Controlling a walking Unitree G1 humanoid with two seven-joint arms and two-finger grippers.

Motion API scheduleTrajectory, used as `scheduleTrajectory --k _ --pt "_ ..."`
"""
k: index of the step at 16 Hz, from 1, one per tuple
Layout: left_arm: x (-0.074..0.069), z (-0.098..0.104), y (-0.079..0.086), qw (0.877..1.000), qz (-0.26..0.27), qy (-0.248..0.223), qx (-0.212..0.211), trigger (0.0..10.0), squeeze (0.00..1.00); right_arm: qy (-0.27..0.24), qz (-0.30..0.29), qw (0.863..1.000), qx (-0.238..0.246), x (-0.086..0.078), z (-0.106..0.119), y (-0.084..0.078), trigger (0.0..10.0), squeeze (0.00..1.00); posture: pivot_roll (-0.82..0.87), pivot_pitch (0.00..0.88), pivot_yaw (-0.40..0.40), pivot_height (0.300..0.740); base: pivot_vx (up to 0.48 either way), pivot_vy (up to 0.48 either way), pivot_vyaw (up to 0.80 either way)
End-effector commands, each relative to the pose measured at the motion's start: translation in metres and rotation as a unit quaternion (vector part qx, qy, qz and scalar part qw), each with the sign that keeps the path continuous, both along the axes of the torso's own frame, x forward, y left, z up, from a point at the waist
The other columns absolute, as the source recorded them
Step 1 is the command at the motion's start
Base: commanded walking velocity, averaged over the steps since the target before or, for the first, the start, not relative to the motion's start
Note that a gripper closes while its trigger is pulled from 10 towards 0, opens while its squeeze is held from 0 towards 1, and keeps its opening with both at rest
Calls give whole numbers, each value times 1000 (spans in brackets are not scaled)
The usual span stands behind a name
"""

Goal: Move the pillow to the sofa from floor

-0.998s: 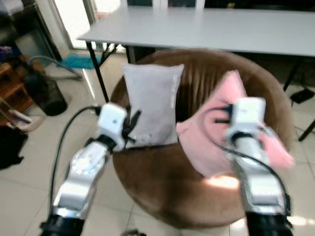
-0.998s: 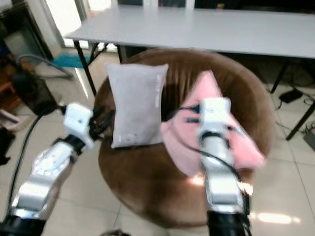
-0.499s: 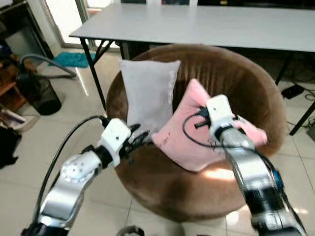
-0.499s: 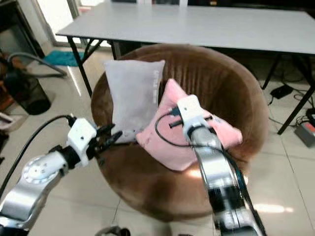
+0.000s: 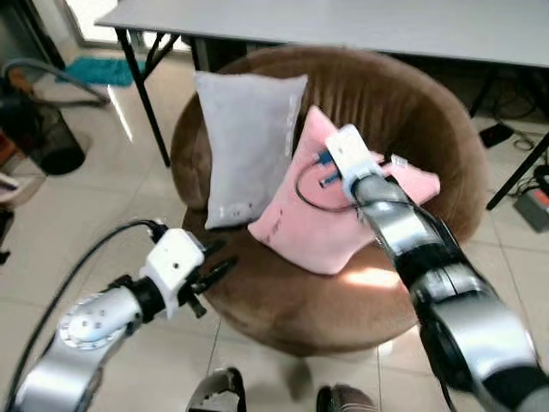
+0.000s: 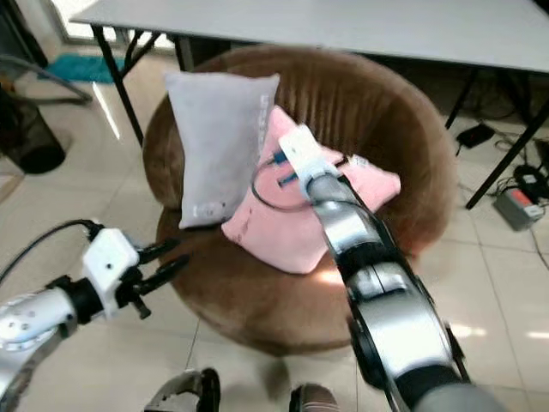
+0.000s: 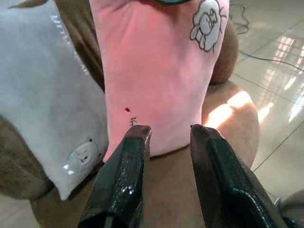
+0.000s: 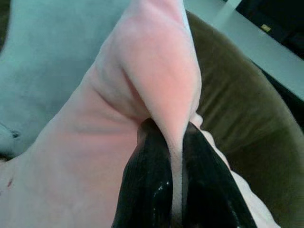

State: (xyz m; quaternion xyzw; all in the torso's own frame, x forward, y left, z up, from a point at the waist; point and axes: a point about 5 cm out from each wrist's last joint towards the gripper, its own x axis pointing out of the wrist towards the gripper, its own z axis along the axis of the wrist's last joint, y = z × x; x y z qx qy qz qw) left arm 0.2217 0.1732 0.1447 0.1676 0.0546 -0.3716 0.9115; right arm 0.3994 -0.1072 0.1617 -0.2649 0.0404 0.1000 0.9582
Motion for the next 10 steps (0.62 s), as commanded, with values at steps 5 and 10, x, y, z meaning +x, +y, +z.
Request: scheduleTrajectory --k 5,10 --pt "-8 9 -4 1000 -10 3 -3 10000 0 -50 32 998 4 10 31 25 10000 1000 142 269 -2 740 0 0 0" --pt "4 8 -11 999 27 -24 -13 10000 0 -122 -3 992 29 15 56 15 10000 0 108 215 -2 740 0 0 0"
